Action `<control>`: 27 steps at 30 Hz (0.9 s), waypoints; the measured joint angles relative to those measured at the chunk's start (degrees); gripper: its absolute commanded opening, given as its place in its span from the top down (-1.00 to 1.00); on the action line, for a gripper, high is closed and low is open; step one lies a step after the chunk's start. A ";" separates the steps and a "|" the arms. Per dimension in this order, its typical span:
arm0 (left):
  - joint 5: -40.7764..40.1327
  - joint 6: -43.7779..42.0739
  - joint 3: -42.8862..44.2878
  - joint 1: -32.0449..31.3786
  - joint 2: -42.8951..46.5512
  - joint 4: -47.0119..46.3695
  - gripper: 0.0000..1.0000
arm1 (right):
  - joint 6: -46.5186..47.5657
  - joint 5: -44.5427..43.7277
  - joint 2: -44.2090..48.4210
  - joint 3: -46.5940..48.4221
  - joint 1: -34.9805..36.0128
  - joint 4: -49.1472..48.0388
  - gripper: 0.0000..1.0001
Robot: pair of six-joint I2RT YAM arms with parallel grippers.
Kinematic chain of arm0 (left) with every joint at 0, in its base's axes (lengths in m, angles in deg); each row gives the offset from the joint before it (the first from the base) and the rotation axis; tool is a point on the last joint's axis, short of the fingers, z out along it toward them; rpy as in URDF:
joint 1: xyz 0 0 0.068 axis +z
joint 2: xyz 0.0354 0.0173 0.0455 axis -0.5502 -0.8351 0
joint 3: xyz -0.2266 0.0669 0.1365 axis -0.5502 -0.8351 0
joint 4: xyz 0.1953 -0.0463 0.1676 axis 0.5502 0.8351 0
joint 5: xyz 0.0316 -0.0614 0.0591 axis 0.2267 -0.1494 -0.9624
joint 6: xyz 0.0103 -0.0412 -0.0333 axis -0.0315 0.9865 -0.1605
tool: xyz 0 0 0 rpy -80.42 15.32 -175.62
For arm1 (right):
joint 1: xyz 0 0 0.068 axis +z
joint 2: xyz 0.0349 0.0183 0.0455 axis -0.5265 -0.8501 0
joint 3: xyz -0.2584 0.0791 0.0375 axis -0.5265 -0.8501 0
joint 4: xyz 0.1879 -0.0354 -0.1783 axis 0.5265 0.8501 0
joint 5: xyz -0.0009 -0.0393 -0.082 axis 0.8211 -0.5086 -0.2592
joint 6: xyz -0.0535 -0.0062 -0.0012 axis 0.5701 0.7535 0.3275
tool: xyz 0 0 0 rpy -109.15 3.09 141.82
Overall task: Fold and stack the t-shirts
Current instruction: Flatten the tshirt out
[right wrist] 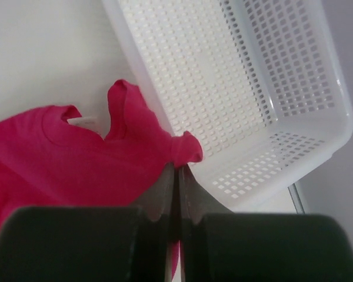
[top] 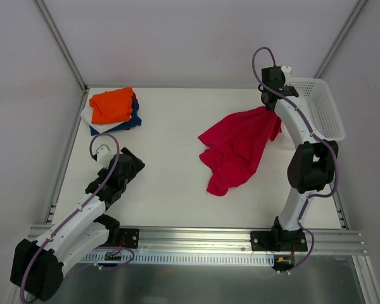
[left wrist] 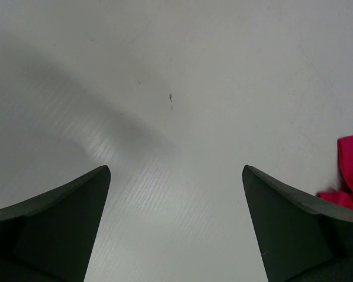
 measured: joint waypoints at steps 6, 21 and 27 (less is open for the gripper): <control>0.00 -0.02 0.00 0.00 -0.20 -0.04 -0.94 | 0.26 -0.46 -0.09 6.34 -1.49 0.52 -0.05; 0.48 -0.07 0.33 0.00 -4.87 -0.92 -0.94 | 4.50 7.06 -0.52 9.25 11.19 2.05 -0.03; 0.66 -0.22 0.61 0.00 -5.27 -1.31 -0.94 | 4.42 12.44 -7.26 14.86 20.37 2.25 0.00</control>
